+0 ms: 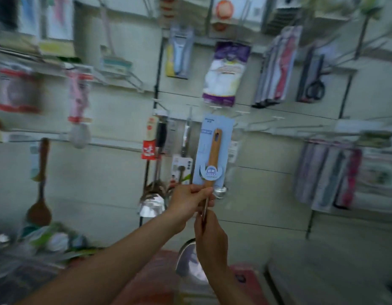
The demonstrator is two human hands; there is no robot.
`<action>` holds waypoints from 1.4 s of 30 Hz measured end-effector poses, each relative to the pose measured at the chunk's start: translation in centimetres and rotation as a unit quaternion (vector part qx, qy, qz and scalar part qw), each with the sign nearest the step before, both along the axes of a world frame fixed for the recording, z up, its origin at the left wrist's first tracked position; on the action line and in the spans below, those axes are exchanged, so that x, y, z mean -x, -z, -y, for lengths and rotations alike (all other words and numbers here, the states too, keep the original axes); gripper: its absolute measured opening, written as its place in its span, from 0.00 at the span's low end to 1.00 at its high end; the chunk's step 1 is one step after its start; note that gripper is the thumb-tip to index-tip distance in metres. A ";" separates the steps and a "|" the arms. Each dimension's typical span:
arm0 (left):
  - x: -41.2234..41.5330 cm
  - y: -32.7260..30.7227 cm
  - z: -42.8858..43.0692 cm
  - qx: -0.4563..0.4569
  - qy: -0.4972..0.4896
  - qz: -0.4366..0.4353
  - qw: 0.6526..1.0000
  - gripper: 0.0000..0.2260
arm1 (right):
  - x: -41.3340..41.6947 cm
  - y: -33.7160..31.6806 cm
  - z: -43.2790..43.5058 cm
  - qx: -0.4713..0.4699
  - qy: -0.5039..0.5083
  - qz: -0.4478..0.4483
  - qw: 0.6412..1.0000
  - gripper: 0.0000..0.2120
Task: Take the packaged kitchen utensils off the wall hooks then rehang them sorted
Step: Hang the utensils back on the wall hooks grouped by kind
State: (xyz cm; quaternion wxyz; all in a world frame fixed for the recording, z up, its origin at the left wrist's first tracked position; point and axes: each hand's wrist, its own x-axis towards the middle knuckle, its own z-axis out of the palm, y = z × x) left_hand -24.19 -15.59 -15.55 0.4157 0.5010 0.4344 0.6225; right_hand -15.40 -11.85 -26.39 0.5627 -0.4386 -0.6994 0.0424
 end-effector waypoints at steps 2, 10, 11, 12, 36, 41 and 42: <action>-3.2 0.1 -1.7 0.004 0.023 -0.006 1.000 0.05 | -3.3 0.2 -1.2 0.021 0.014 -0.006 1.000 0.13; -11.1 -0.5 -7.0 0.016 0.063 -0.021 0.998 0.05 | -11.0 0.0 -5.3 0.048 0.058 -0.028 0.997 0.12; -11.6 -0.6 -7.6 0.016 0.065 -0.022 0.998 0.05 | -11.5 -0.1 -5.9 0.046 0.062 -0.029 0.997 0.13; -12.1 -0.7 -8.2 0.016 0.066 -0.023 0.997 0.06 | -11.9 -0.2 -6.4 0.046 0.065 -0.029 0.996 0.14; -14.0 -1.5 -14.4 -0.003 0.076 -0.005 0.997 0.07 | -14.2 -1.4 -12.4 0.032 0.063 -0.008 0.997 0.14; -14.1 -0.9 -14.7 -0.014 0.072 0.005 0.997 0.08 | -14.3 -0.6 -13.2 0.024 0.055 -0.010 0.998 0.16; -14.1 -0.8 -14.8 -0.016 0.070 0.007 0.997 0.08 | -14.2 -0.6 -13.3 0.021 0.053 -0.013 0.998 0.15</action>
